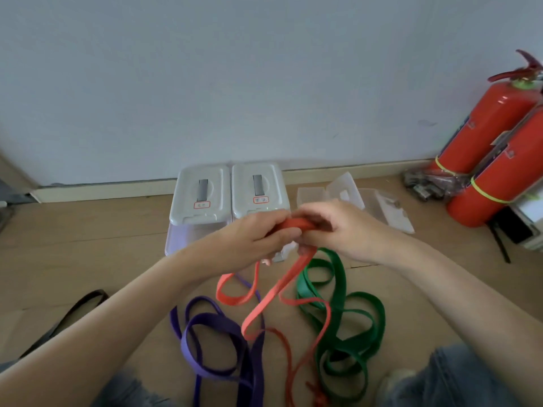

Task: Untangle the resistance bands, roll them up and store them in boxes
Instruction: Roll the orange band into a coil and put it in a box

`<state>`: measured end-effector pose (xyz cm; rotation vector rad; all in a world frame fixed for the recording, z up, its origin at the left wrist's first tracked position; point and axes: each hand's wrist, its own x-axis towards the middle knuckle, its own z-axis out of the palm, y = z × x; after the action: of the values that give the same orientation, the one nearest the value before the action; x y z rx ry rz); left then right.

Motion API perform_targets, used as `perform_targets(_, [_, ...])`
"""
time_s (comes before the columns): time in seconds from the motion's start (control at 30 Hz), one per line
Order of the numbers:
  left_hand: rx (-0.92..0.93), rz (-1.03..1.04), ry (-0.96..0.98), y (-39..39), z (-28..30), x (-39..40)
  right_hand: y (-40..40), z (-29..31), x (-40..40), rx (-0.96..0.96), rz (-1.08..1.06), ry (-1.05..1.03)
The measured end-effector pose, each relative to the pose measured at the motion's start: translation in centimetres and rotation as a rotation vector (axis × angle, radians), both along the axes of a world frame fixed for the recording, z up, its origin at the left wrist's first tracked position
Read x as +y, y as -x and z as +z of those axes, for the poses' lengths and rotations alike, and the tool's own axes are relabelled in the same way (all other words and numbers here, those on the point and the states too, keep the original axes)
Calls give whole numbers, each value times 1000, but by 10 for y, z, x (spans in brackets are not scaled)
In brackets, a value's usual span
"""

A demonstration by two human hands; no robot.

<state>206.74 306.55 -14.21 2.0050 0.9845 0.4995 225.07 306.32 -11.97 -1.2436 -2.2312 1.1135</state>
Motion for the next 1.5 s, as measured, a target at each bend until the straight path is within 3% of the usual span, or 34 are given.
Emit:
perform_targets(0.1, [73,32,18,13,-6,4,-20,12,5,84,-130,-27])
perform_targets(0.27, [-48,50,116,14,-6,-3,-33,6,2,-191,-47,139])
perform_targets(0.37, [-62,-11,120,4,0,-7,-17,-1,-8,-25,-2,195])
perform_targets(0.53, [-39,-5,158,2,3,-7,-10,6,-10,171,-68,67])
perform_targets(0.67, [-64,62,307,10,8,-5,-28,13,-3,83,-127,-22])
perform_targets(0.77, [-208,232,425,7,16,-6,-28,11,-7,19,-57,100])
perform_targets(0.87, [-238,250,422,0,23,-6,-17,6,-12,158,-85,173])
perform_targets(1.0, [-222,207,470,-9,24,-12,-4,3,-14,291,-101,85])
perform_targets(1.17, [-291,288,491,-5,25,-12,-5,3,-12,130,-81,-69])
perform_targets(1.33, [-511,334,696,-4,28,-12,-1,3,-16,61,-72,-252])
perform_targets(1.5, [-477,229,759,4,30,-10,-7,9,-13,70,-80,-276])
